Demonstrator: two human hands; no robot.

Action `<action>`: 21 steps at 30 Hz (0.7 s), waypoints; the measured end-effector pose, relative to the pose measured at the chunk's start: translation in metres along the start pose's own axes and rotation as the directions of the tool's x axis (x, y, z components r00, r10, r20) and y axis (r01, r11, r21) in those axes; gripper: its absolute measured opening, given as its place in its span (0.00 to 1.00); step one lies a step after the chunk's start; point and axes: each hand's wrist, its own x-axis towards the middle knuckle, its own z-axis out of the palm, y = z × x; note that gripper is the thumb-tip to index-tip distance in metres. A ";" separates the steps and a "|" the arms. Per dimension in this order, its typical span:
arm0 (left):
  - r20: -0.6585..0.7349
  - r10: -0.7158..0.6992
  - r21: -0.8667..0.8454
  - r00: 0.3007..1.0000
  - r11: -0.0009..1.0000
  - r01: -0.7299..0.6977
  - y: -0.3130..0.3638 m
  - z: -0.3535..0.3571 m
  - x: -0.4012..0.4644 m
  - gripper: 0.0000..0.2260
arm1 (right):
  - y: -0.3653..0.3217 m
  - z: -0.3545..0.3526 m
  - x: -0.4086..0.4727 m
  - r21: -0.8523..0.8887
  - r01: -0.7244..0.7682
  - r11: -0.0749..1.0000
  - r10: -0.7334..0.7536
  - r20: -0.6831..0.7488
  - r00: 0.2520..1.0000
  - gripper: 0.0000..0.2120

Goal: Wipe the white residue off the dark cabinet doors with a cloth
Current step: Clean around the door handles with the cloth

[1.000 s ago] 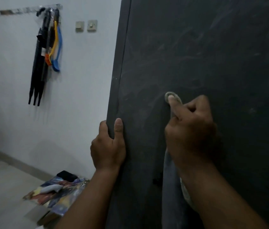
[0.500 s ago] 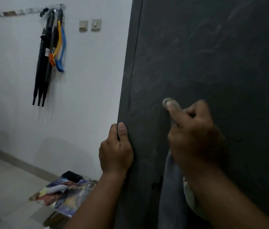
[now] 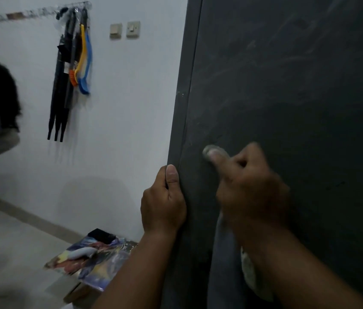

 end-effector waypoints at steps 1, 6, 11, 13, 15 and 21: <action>-0.009 0.006 -0.009 1.000 1.000 -0.006 -0.001 0.001 0.000 0.23 | 0.004 0.001 0.014 0.000 -0.006 1.000 0.006 -0.060 0.998 0.21; -0.061 0.033 -0.054 0.998 0.998 -0.036 -0.006 0.005 -0.001 0.22 | -0.004 0.014 0.039 -0.006 -0.069 0.998 0.069 -0.001 0.998 0.09; -0.037 -0.006 -0.088 0.999 0.996 0.002 -0.005 0.005 -0.002 0.24 | -0.013 0.011 -0.017 -0.070 0.161 0.984 -0.143 0.215 0.966 0.18; -0.038 -0.008 -0.087 0.999 0.996 0.004 -0.004 0.003 -0.003 0.25 | -0.011 0.006 -0.025 -0.036 0.140 0.989 -0.129 0.220 0.967 0.17; -0.043 0.001 -0.092 0.999 0.996 -0.005 -0.005 0.004 -0.003 0.25 | -0.007 0.003 -0.012 -0.022 0.070 0.997 -0.067 0.140 0.988 0.17; -0.076 0.008 -0.134 0.997 0.991 -0.018 -0.007 0.007 -0.004 0.25 | -0.008 0.015 0.037 -0.034 0.035 0.999 -0.034 0.023 0.999 0.11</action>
